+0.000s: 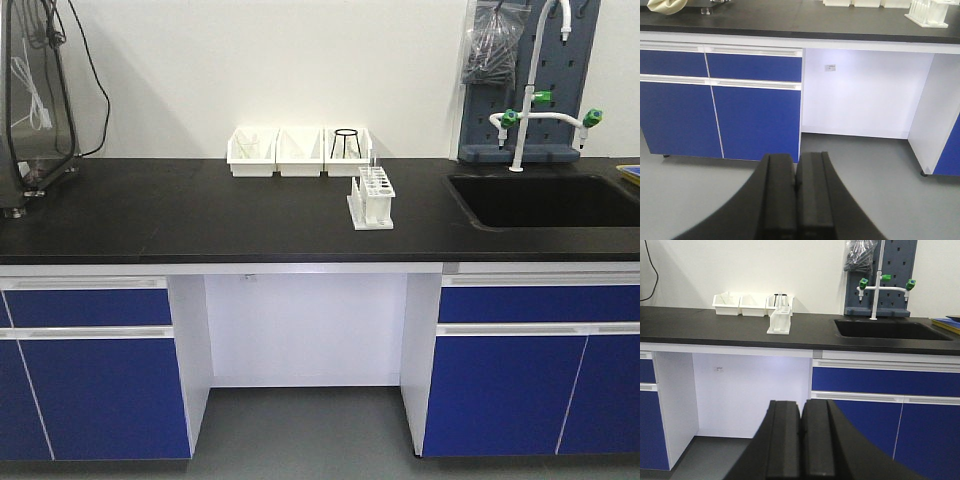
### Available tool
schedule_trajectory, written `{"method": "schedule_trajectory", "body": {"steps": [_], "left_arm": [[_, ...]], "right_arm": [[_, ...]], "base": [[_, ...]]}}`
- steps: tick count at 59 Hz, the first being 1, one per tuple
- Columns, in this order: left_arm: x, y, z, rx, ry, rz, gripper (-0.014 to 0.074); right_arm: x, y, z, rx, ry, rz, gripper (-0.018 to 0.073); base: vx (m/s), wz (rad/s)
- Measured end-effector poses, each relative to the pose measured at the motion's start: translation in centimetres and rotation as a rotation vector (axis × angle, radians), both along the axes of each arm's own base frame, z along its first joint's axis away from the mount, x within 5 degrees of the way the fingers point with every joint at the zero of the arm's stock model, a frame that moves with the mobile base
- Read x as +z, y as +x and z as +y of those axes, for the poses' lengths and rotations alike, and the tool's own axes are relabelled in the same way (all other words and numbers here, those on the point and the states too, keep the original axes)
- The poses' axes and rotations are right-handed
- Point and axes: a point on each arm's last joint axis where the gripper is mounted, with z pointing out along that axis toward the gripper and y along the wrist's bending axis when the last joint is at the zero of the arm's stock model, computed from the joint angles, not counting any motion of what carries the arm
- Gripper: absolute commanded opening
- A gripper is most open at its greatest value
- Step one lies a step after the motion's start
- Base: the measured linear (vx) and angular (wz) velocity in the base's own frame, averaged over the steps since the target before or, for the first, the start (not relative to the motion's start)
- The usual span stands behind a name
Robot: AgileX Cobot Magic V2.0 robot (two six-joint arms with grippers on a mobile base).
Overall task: Flip and reinsert test tube from rack
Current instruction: 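Drive the base toward the white test-tube rack on the bench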
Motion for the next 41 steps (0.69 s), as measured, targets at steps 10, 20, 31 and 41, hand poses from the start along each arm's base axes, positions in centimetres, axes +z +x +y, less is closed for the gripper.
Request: {"method": "schedule_trajectory", "body": {"steps": [10, 20, 31, 41], "left_arm": [[0.0, 0.0, 0.0, 0.0, 0.0, 0.0, -0.0006], [0.0, 0.0, 0.0, 0.0, 0.0, 0.0, -0.0006], [0.0, 0.0, 0.0, 0.0, 0.0, 0.0, -0.0006], [0.0, 0.0, 0.0, 0.0, 0.0, 0.0, -0.0006]], "right_arm": [[0.0, 0.0, 0.0, 0.0, 0.0, 0.0, -0.0012], [0.0, 0.0, 0.0, 0.0, 0.0, 0.0, -0.0012], [0.0, 0.0, 0.0, 0.0, 0.0, 0.0, -0.0012], [0.0, 0.0, 0.0, 0.0, 0.0, 0.0, -0.0012]], "base": [[0.0, 0.0], [0.0, 0.0], [0.0, -0.01], [0.01, -0.01]]}}
